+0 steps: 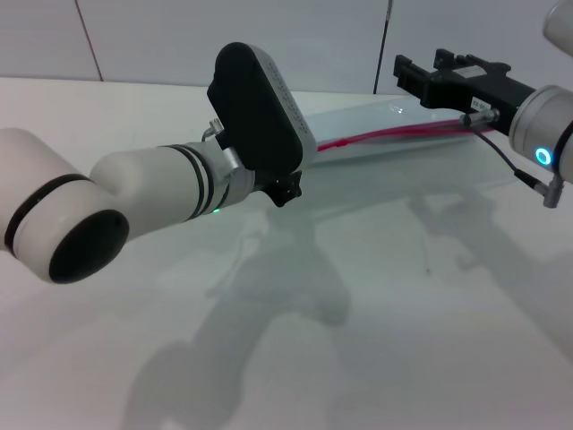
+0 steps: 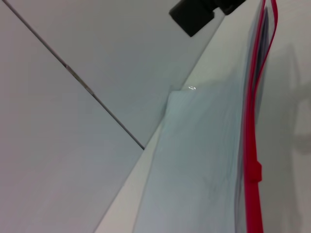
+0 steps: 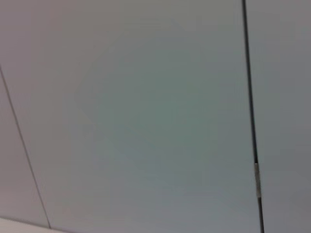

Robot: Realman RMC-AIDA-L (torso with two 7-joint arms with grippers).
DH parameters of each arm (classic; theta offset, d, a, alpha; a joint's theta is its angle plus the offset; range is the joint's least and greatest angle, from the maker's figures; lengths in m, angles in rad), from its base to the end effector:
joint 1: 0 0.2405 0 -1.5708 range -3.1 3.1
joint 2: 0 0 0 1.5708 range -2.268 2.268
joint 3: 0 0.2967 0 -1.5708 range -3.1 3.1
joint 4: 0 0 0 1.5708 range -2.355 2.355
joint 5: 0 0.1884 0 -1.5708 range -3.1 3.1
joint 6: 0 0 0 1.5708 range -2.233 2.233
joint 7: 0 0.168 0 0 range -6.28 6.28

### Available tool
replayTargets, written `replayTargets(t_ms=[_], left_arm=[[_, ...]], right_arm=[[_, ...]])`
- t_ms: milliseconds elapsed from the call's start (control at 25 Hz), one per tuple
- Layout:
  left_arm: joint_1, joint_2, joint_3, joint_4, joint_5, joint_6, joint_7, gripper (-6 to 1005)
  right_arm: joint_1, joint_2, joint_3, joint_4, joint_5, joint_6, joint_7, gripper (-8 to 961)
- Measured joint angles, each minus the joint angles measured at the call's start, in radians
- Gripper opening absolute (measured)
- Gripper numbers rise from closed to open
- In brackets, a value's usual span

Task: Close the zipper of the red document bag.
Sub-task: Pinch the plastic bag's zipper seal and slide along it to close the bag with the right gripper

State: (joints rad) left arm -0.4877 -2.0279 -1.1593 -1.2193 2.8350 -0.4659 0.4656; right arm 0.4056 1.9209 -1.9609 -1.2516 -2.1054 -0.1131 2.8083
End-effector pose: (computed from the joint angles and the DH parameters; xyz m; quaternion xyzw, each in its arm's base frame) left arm -0.2057 0.4028 -0.0956 -0.9141 -0.0284 0.0613 0.3998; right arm 0.1959 0.4139 -0.0363 -0.8166 0.3215 0.2504 0.4087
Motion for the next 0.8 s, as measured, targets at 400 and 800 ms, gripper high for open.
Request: replayTargets(t_ms=[400,800], left_arm=[[0.006,-0.001,-0.008,0.006,-0.005,0.038,-0.006,82],[0.005,-0.001,-0.008,0.006,-0.006,0.033,-0.006,86]], right_arm=[[0.008,0.059,0.026,0.030,0.009,0.064,-0.006,565],[0.117,0.060,0.144,0.166,0.003,-0.226,-0.284,536]])
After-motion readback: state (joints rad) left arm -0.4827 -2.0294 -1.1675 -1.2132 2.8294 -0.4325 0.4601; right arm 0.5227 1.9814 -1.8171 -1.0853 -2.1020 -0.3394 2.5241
